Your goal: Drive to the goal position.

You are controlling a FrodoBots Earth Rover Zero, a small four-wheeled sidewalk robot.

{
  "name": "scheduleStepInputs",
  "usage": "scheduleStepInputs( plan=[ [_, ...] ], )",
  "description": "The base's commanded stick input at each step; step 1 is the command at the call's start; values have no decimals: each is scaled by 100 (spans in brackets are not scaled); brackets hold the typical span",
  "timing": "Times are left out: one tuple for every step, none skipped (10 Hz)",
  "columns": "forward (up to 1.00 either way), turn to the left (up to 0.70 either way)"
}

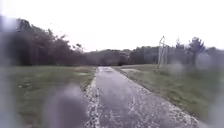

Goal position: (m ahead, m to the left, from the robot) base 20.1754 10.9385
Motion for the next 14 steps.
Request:
scheduleStepInputs(
  plan=[
    [85, 0],
    [85, 0],
    [85, 0],
    [85, 0],
    [85, 0],
    [85, 0],
    [85, 0],
    [85, 0],
    [85, 0],
    [85, 0],
    [85, 0],
    [85, 0],
    [85, 0],
    [85, 0]
  ],
)
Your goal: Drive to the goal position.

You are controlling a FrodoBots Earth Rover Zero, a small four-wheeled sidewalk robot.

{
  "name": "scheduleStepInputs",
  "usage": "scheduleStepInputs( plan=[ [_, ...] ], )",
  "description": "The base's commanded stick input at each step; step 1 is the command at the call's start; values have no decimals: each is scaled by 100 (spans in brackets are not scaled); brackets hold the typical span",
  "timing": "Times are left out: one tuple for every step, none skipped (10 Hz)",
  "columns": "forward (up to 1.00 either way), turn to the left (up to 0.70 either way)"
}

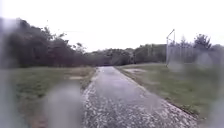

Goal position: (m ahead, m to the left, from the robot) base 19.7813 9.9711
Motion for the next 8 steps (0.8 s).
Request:
scheduleStepInputs(
  plan=[
    [85, 0],
    [85, 0],
    [85, 0],
    [85, 0],
    [85, 0],
    [85, 0],
    [85, 0],
    [85, 0]
  ],
)
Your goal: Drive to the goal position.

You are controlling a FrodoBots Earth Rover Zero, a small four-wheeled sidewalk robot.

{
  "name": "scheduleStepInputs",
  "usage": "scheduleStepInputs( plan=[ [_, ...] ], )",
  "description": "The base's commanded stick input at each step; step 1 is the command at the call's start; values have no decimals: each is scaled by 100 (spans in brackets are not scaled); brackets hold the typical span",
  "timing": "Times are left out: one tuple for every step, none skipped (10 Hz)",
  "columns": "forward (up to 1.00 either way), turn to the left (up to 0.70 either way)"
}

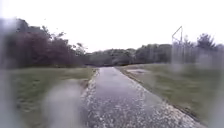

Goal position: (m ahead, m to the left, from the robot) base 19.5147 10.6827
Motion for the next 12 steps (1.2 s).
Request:
scheduleStepInputs(
  plan=[
    [85, 14],
    [85, 34],
    [85, 34],
    [85, 0],
    [85, 0],
    [85, 0],
    [85, 0],
    [85, 0],
    [85, 0],
    [85, 0],
    [85, 0],
    [85, 0]
  ],
)
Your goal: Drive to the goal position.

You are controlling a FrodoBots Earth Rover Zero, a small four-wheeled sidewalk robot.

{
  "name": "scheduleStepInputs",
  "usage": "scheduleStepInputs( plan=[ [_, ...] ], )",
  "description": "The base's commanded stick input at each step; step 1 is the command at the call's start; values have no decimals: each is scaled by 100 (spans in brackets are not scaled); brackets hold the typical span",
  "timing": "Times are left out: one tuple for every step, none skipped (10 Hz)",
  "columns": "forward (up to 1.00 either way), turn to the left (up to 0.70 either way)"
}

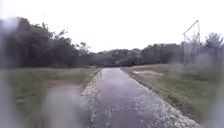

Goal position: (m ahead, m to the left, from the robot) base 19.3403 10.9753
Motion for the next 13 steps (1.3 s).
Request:
scheduleStepInputs(
  plan=[
    [85, 0],
    [85, 0],
    [85, 0],
    [85, 0],
    [85, 0],
    [85, 0],
    [85, 0],
    [85, 0],
    [85, 0],
    [85, 0],
    [85, 0],
    [85, 0],
    [85, 0]
  ],
)
